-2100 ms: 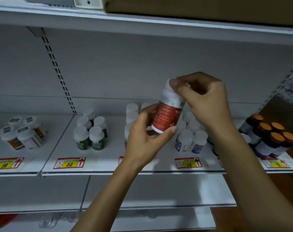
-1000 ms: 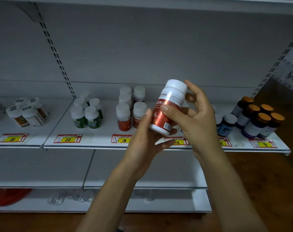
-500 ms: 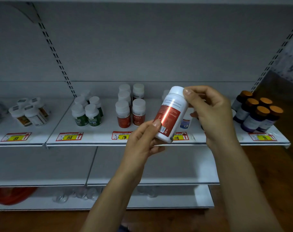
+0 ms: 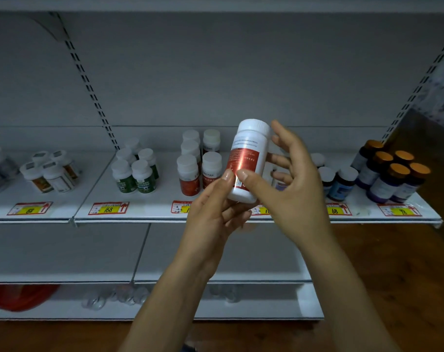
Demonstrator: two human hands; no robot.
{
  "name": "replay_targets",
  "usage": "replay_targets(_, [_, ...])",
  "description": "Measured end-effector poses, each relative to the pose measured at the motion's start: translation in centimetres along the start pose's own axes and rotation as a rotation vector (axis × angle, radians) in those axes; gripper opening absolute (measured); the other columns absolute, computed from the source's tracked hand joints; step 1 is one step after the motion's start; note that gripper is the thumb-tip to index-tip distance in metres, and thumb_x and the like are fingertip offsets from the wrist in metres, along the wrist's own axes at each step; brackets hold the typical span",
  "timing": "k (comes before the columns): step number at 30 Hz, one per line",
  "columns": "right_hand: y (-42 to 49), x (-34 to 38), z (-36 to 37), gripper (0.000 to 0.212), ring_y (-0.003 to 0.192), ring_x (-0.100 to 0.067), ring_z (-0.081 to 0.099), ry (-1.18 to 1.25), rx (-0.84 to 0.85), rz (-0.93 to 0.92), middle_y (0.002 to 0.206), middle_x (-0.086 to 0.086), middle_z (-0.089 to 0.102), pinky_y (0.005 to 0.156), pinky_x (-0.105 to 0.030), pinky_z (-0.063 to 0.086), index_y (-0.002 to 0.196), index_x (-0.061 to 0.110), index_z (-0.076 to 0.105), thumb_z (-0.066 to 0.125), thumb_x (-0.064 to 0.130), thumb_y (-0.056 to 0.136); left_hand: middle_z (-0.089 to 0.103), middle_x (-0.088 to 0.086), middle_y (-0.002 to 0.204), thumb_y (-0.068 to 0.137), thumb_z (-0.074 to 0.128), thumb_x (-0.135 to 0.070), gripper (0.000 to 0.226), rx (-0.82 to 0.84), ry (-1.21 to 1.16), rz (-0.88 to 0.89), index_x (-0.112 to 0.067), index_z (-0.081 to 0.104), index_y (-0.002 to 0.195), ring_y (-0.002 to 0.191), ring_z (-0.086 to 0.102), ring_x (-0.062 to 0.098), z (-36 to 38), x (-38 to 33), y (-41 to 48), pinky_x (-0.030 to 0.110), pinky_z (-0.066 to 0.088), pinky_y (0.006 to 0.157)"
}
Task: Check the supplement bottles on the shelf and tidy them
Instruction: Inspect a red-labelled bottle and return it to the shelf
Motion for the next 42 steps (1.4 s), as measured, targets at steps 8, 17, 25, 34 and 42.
replay_targets(8, [-1.8, -0.1, 1.6, 0.039, 0.119, 0.001, 0.053, -0.002, -0.012, -0.064, 0.128, 0.017, 0.056, 0.1, -0.025, 0.047, 0.126, 0.04, 0.052, 0.064, 0.034, 0.089, 0.071, 0.009, 0.107, 0.076, 0.064, -0.036, 0.04, -0.127, 0.04, 0.193, -0.016, 0.067, 0.111, 0.097, 0.068, 0.018, -1.7, -2.1, 0.0, 0.03, 0.055, 0.081])
replay_targets(17, [-2.3, -1.9, 2.8, 0.05, 0.096, 0.003, 0.064, 0.287, -0.004, 0.161, 0.106, 0.019, 0.063, 0.076, -0.013, 0.05, 0.124, 0.031, 0.051, 0.07, 0.032, 0.078, 0.072, -0.001, 0.11, 0.091, 0.061, -0.032, 0.031, -0.159, 0.35, 0.493, -0.017, 0.068, 0.117, 0.105, 0.067, 0.014, -1.2, -4.0, -1.8, 0.028, 0.054, 0.086])
replay_targets(25, [-2.8, -4.0, 3.4, 0.047, 0.094, -0.011, 0.069, 0.495, -0.006, 0.372, 0.102, 0.007, 0.07, 0.08, -0.026, 0.056, 0.12, 0.022, 0.057, 0.063, 0.039, 0.077, 0.071, -0.009, 0.099, 0.089, 0.058, -0.03, 0.025, -0.207, 0.505, 0.57, -0.02, 0.068, 0.11, 0.095, 0.065, 0.008, -1.7, -4.5, -1.5, 0.017, 0.049, 0.077])
replay_targets(34, [-2.9, -3.1, 6.1, 0.049, 0.059, -0.021, 0.064, 1.21, 0.183, 0.608, 0.083, -0.019, 0.069, 0.053, -0.025, 0.053, 0.095, 0.006, 0.073, 0.046, 0.045, 0.083, 0.066, -0.01, 0.078, 0.093, 0.051, -0.042, 0.044, 0.059, 0.349, 0.191, -0.012, 0.063, 0.121, 0.073, 0.062, 0.006, -0.5, -2.9, 2.2, 0.024, 0.05, 0.071])
replay_targets(42, [-3.5, -3.3, 7.9, 0.064, 0.04, -0.016, 0.046, 1.307, 0.308, 0.66, 0.057, -0.01, 0.055, 0.045, -0.024, 0.035, 0.081, 0.011, 0.075, 0.026, 0.05, 0.097, 0.045, -0.001, 0.039, 0.074, 0.05, -0.058, 0.048, 0.19, 0.288, -0.056, -0.013, 0.066, 0.07, 0.029, 0.046, 0.014, 2.3, -1.2, 2.6, 0.02, 0.034, 0.036])
Point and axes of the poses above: each hand's wrist, its own y-axis towards the middle knuckle, its own z-axis out of the palm, x = y × z, the point moved 10 cm from there along y, towards the middle knuckle
